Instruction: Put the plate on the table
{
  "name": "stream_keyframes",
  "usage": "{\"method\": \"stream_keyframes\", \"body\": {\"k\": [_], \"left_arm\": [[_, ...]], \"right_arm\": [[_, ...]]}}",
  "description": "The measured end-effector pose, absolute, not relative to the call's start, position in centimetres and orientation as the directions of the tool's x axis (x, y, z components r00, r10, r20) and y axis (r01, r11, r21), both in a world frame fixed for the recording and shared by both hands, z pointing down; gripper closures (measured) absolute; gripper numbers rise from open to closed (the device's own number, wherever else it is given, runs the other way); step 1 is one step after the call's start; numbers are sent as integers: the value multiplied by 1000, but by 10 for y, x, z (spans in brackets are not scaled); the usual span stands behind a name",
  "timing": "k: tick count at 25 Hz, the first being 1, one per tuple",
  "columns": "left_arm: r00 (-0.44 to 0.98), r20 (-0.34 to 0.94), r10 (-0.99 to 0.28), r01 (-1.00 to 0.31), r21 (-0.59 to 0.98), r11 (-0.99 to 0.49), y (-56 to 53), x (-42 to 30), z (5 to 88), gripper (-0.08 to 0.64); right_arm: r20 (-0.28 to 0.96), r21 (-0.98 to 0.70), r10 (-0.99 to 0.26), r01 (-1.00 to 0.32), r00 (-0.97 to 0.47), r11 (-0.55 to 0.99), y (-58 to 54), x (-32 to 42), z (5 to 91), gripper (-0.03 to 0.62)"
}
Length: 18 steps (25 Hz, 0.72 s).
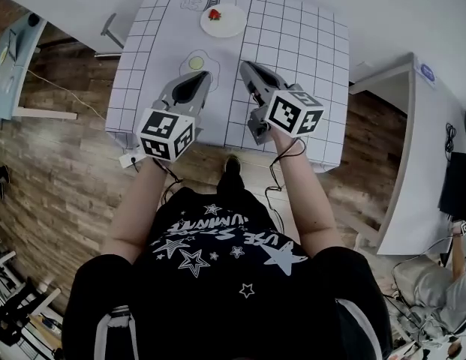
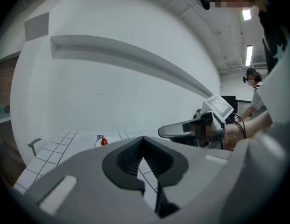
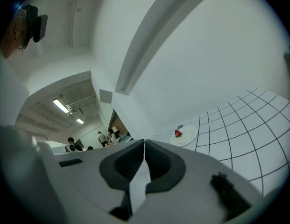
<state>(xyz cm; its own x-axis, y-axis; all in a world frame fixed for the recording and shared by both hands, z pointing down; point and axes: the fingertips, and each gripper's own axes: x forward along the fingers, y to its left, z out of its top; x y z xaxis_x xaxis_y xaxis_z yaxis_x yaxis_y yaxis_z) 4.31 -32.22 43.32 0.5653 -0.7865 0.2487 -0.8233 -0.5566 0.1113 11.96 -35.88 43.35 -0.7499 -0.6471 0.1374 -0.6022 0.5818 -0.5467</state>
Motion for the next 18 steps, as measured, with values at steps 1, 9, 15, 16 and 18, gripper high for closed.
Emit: {"method": "stream_keyframes", "body": {"k": [1,9,15,16,18], "left_arm": [[566,244,-787,-823,116,-556,-317,38,433,551],[592,216,-776,-804,98,-586,-262,-2,423,551],[623,173,-763,-782,95,-617,-213,-29,410,551],[629,165,-760,-777,95,-622,-204,-35,407,551],[639,149,-755,-769,94,-632,-187,-46,401,551]], "right_arm": [[144,-535,-650,-611,-746,583,-353,116,432,577],[205,-434,-685,-692,-699,577,-297,80,433,577],[196,-374,-719,-729,-666,573,-251,53,417,577],[189,-381,-727,-731,-660,566,-242,49,414,577],[185,-395,-735,-734,-653,553,-224,40,411,577]]}}
